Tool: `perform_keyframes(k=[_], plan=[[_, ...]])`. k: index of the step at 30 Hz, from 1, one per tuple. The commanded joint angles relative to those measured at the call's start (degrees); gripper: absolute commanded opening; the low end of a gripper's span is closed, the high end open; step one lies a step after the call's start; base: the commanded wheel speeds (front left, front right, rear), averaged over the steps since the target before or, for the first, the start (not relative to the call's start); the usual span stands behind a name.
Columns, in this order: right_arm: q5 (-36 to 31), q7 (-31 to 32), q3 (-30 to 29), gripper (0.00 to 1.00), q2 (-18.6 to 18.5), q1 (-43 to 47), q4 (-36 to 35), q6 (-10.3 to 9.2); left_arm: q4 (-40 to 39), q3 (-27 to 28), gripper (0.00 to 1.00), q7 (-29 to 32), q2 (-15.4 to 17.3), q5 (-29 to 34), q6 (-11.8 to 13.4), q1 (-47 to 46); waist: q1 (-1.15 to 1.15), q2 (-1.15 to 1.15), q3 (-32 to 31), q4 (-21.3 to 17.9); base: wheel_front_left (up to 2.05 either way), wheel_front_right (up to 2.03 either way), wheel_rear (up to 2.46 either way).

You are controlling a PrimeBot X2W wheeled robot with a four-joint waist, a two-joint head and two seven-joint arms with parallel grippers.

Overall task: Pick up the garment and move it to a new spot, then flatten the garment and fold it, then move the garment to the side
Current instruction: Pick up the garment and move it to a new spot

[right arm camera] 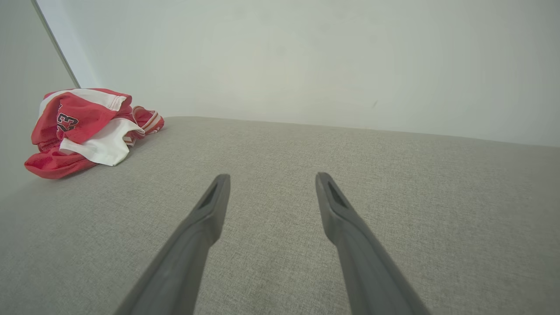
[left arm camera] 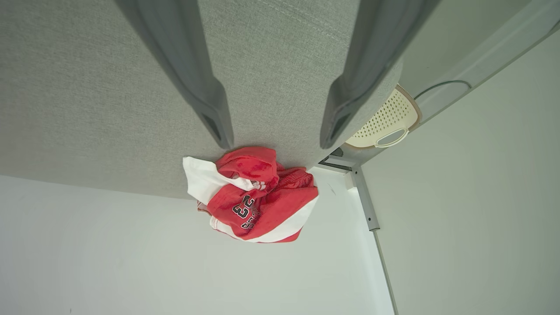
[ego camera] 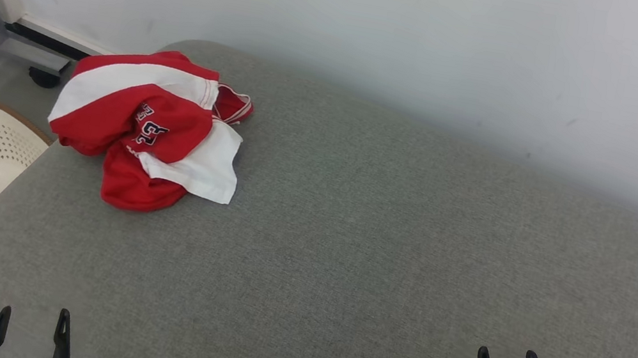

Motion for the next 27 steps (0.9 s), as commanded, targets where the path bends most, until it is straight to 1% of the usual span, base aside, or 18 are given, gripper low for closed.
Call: perform_keyframes(k=[1,9,15,23,27], plan=[[-0.05,-0.05,0.07,1.00,-0.13,0.56,0.14,0.19,-0.30,0.03,1.00,-0.19,-0.09,-0.05,0.10,1.02,0.00,0.00,-0.21,2.02,0.00,0.00,0.00],[0.26,-0.05,0.79,1.00,-0.13,0.86,0.20,0.19,-0.44,-0.28,1.00,-0.19,-0.09,-0.06,0.82,1.52,0.00,0.00,-0.89,4.11,0.00,0.00,0.00],[0.27,-0.05,1.22,1.00,-0.13,1.05,0.25,0.19,-0.75,-0.12,1.00,-0.19,-0.08,-0.33,1.39,2.22,0.00,0.00,-1.23,4.08,0.00,0.00,0.00],[-0.10,-0.06,1.79,1.00,-0.13,0.21,0.27,0.19,-1.39,-0.27,1.00,-0.19,-0.08,-1.16,2.53,0.58,0.00,0.00,-0.40,2.04,0.00,0.00,0.00],[-0.57,-0.05,2.43,1.00,-0.13,-0.97,0.13,0.19,-1.69,0.85,1.00,-0.19,-0.08,-1.95,2.94,-1.44,0.00,0.00,0.53,-0.40,0.00,0.00,0.00]])
